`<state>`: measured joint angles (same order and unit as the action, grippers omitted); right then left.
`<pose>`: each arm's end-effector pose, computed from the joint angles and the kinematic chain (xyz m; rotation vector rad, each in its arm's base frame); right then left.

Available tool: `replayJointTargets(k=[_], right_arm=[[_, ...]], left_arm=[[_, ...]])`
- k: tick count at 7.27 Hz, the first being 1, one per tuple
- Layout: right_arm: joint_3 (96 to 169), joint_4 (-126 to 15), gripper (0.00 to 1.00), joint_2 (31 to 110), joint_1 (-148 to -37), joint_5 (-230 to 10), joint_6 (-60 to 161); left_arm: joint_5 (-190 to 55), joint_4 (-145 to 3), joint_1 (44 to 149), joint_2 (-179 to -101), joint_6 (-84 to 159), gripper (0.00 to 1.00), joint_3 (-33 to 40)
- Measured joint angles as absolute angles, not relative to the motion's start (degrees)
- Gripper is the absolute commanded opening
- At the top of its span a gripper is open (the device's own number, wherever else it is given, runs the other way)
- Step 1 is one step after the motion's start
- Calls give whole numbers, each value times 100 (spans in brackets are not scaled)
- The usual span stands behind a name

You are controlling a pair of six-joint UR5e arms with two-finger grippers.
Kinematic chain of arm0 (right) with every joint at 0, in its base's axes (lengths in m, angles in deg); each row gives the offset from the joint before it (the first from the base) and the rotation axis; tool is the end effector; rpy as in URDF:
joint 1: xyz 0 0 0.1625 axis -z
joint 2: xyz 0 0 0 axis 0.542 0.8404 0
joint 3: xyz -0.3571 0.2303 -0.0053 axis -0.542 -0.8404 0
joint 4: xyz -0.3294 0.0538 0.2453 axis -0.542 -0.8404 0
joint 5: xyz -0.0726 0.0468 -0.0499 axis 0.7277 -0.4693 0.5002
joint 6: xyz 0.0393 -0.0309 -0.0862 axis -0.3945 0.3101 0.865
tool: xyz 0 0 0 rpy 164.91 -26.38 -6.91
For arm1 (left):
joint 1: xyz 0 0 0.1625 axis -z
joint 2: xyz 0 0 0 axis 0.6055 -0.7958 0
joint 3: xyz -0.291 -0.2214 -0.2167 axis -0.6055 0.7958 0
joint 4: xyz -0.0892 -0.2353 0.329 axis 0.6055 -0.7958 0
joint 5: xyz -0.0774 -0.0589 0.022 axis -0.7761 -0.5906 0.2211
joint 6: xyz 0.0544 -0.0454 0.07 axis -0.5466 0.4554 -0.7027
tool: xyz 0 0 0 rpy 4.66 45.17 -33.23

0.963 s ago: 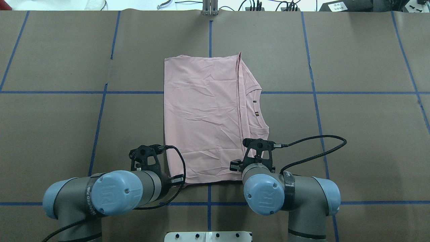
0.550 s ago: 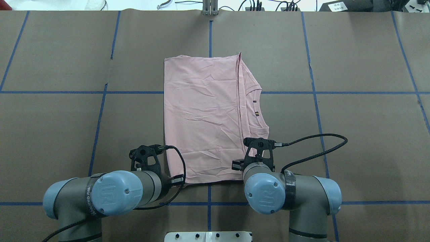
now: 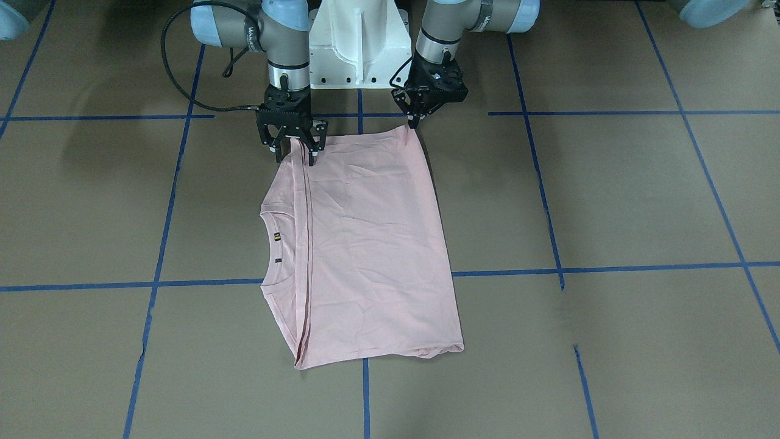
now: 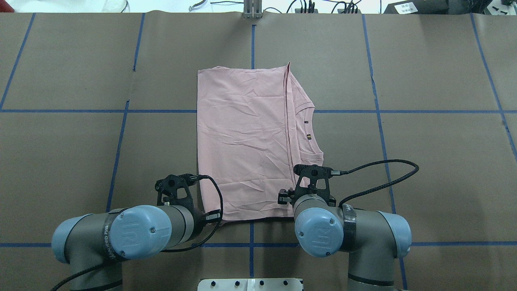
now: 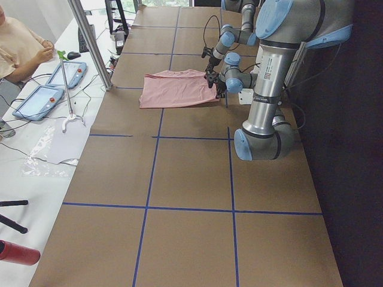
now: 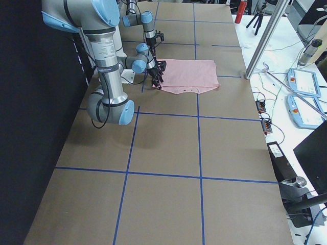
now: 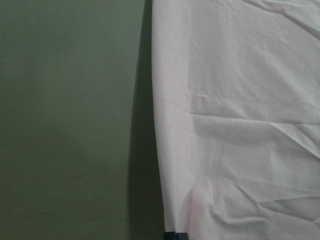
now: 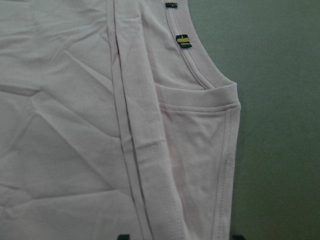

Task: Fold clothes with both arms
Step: 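Lower both grippers and grasp the shirt's near edge corners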

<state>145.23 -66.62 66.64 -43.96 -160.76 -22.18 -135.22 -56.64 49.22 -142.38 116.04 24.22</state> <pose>-0.5696 -0.2770 0.3033 0.3517 -0.6966 0.2757 0.5392 -0.2519 0.2597 0.0878 0.9768 -0.2523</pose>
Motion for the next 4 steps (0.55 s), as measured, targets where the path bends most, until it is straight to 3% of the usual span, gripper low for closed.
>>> replayJointTargets(k=[4], right_arm=[[14502, -6662, 65, 6656, -4369, -16071, -2227]], left_arm=[[-13522, -5663, 4923, -14241, 11607, 0, 2438]])
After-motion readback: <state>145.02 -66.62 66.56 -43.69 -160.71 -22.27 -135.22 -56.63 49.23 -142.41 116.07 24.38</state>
